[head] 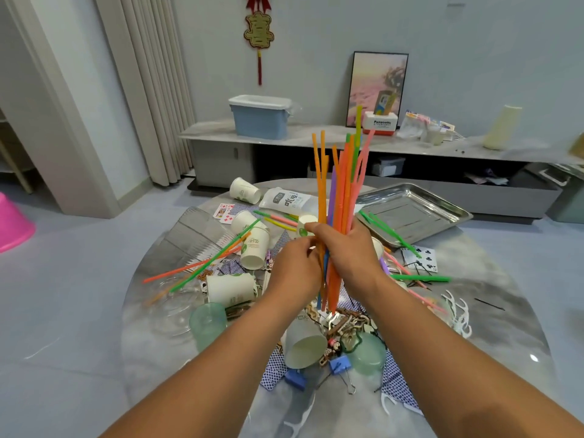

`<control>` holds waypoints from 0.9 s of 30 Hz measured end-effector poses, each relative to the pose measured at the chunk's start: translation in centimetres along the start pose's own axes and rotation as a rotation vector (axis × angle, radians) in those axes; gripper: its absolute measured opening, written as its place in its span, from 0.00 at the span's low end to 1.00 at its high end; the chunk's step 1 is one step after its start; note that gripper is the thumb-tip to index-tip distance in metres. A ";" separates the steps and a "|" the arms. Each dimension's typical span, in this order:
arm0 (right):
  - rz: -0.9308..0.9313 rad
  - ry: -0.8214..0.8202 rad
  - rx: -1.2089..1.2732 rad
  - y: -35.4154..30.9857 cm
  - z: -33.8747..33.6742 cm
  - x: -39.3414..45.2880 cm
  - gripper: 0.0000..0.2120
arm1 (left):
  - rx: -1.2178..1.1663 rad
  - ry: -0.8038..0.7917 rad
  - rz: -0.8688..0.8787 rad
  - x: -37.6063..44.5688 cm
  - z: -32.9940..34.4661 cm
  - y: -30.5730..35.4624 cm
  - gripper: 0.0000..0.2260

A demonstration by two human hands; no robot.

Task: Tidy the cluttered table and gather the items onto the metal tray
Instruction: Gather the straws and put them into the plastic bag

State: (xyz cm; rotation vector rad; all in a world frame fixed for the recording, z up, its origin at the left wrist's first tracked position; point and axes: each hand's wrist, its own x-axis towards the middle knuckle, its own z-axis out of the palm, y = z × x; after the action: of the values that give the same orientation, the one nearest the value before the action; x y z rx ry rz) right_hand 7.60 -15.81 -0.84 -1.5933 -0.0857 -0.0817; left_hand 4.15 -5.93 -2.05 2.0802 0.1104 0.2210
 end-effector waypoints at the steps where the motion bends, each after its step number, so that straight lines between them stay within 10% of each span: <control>1: -0.011 0.001 0.000 0.1 0.0 0.0 0.08 | 0.047 -0.009 0.034 0.0 -0.2 0.0 0.11; 17: 0.026 0.015 0.163 0.1 -0.3 1.4 0.14 | 1.367 -0.019 -0.172 4.4 -10.5 -5.7 0.13; 27: 0.042 -0.019 0.141 1.0 0.1 1.6 0.12 | 1.462 -0.085 -0.135 7.0 -9.2 -8.0 0.13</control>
State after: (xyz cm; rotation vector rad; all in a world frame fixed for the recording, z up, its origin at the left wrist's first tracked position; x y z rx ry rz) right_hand 9.26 -15.76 -1.67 -1.4542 -0.0709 -0.0270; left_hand 9.27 7.04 -3.72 3.5036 0.4635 -0.0970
